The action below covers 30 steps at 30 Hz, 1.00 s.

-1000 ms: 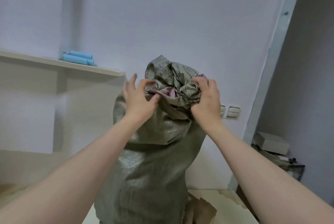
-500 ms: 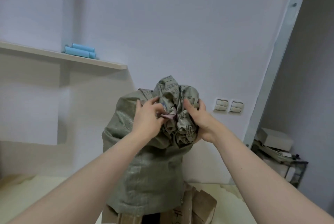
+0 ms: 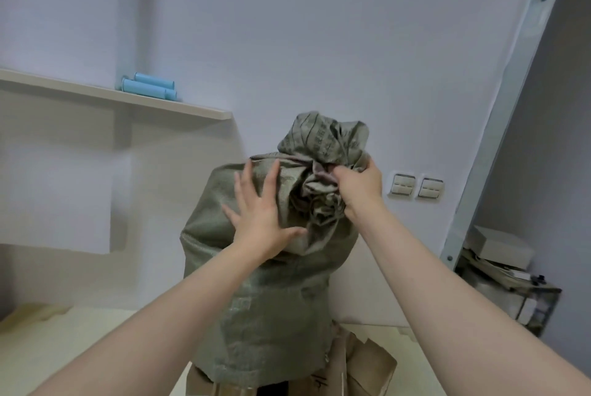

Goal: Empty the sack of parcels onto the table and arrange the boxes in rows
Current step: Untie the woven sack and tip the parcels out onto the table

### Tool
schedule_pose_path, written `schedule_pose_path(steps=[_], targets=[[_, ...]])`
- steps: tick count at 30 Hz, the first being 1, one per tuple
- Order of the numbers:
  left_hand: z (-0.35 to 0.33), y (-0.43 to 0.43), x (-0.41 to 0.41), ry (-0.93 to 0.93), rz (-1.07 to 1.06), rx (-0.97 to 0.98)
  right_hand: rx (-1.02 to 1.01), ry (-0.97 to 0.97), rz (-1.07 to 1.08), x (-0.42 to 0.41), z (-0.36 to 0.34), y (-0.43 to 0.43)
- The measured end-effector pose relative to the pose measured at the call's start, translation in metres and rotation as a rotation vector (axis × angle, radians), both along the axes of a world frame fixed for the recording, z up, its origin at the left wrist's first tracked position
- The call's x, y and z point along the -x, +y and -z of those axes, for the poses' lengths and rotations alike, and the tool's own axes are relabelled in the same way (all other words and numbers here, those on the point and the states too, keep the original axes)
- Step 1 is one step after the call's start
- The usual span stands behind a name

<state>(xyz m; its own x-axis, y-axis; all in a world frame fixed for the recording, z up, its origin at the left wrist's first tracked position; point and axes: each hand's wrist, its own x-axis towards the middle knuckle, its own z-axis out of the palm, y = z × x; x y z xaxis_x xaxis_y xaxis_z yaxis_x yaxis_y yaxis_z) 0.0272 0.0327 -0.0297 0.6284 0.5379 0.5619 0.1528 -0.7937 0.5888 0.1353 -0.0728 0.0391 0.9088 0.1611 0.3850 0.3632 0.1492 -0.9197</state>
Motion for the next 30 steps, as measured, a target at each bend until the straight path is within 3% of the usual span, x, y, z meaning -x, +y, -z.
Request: schedule_pose_path(steps=[7,14,20,24,28,30], targets=[[-0.017,0.005,0.005,-0.092,-0.063,0.037,-0.237,-0.313,-0.083,0.029,-0.031,-0.016],[-0.055,0.012,0.014,-0.335,-0.222,0.016,-0.288,-0.534,-0.165,0.067,-0.078,-0.035],[-0.05,0.009,0.024,-0.152,-0.137,0.071,0.079,-0.532,-0.043,0.042,-0.05,-0.037],[-0.046,0.005,0.027,-0.213,0.016,0.015,0.312,-0.636,-0.031,0.031,-0.017,-0.046],[-0.067,0.007,0.029,-0.159,0.143,-0.102,0.368,-0.812,-0.126,0.037,-0.003,-0.055],[-0.071,0.01,0.032,-0.08,0.357,-0.036,0.383,-0.842,-0.154,0.038,-0.004,-0.057]])
